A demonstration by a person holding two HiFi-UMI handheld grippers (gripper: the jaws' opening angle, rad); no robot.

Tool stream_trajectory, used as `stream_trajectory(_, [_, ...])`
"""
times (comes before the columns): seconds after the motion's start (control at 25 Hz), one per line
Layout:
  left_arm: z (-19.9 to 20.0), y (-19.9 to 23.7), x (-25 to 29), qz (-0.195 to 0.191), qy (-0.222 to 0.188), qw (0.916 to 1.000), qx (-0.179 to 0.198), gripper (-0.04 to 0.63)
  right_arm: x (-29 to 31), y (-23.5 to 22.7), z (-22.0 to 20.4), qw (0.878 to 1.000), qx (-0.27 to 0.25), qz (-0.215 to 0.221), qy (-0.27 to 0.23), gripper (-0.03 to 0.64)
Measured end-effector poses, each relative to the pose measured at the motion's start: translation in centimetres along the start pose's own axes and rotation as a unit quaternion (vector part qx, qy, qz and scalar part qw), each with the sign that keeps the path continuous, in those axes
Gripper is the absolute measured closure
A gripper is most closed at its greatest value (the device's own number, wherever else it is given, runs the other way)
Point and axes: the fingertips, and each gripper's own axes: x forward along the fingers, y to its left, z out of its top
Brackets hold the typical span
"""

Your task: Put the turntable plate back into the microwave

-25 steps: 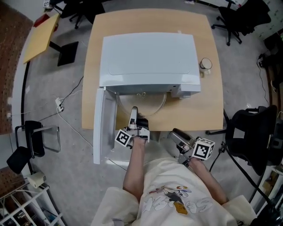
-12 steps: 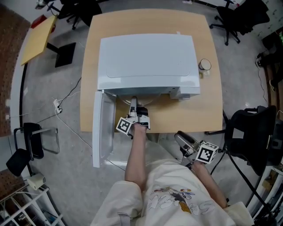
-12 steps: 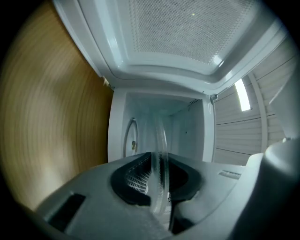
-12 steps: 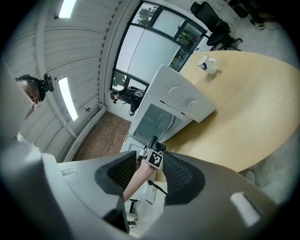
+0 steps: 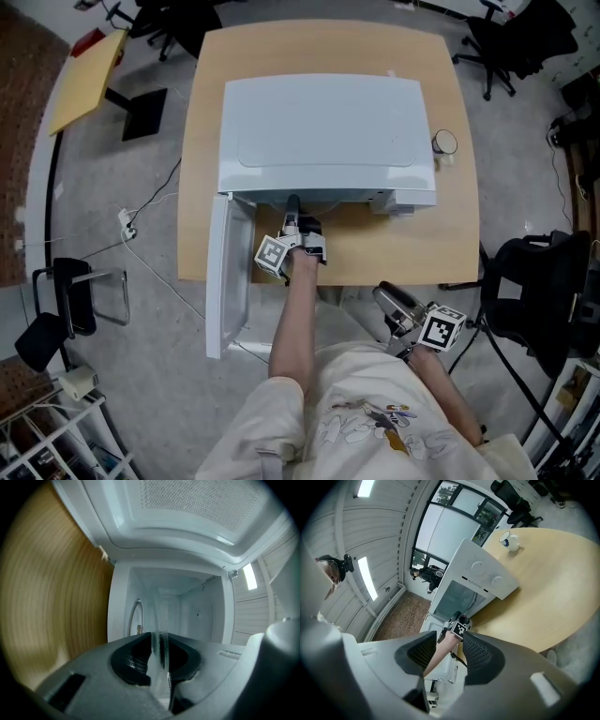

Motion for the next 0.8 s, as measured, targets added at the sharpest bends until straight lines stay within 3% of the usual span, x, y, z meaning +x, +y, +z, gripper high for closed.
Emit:
stream_trajectory(0.2, [0.8,1.9,0.1,0.034,0.006,0.9992,0.023,0.557,0.9,0.4,-0.4,1.000,0.007,0.005,0.000,0.436])
stream_trajectory(0.8, [0.8,3.8,0.0,0.054,0.002,0.9983,0.020,0.566,5.7,1.1,-0.7,0.999,0.024,0.025,0.014,0.436])
